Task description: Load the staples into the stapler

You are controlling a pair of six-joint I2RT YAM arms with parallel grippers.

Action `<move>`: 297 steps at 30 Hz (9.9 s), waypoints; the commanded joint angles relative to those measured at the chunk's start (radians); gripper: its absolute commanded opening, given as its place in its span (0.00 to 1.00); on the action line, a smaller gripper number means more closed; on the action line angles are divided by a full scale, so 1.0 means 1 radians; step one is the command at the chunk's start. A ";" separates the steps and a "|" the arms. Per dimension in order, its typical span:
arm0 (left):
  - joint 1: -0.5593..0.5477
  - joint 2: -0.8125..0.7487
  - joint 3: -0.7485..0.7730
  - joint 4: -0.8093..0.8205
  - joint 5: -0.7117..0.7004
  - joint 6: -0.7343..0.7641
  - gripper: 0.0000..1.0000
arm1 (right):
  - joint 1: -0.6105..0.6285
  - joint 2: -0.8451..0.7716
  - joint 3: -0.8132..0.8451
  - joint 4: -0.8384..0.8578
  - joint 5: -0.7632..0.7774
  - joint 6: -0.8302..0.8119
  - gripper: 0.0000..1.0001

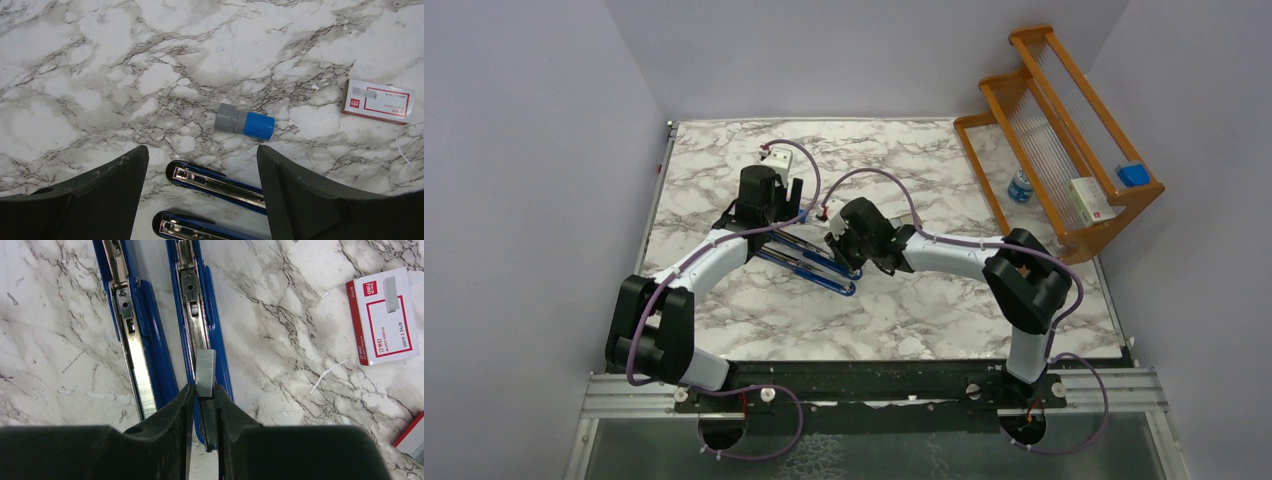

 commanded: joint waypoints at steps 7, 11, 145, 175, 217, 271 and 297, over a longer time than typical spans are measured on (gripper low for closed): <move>0.006 -0.021 -0.016 0.026 0.023 0.000 0.82 | 0.004 -0.064 -0.037 0.082 -0.001 -0.028 0.23; 0.005 -0.021 -0.016 0.026 0.023 0.000 0.82 | 0.004 -0.074 -0.047 0.097 0.012 -0.032 0.23; 0.021 -0.021 -0.019 0.028 0.034 -0.002 0.82 | -0.278 0.204 -0.001 0.329 -0.713 0.357 0.39; 0.021 -0.022 -0.021 0.028 0.037 -0.002 0.82 | -0.278 0.214 0.004 0.312 -0.728 0.350 0.32; 0.023 -0.017 -0.021 0.032 0.036 -0.005 0.82 | -0.140 -0.027 -0.095 0.289 -0.271 0.100 0.09; 0.023 -0.022 -0.022 0.033 0.043 -0.006 0.81 | -0.030 -0.023 -0.080 0.190 -0.114 -0.048 0.01; 0.025 -0.022 -0.022 0.034 0.046 -0.006 0.81 | -0.031 0.004 -0.073 0.178 -0.114 -0.045 0.01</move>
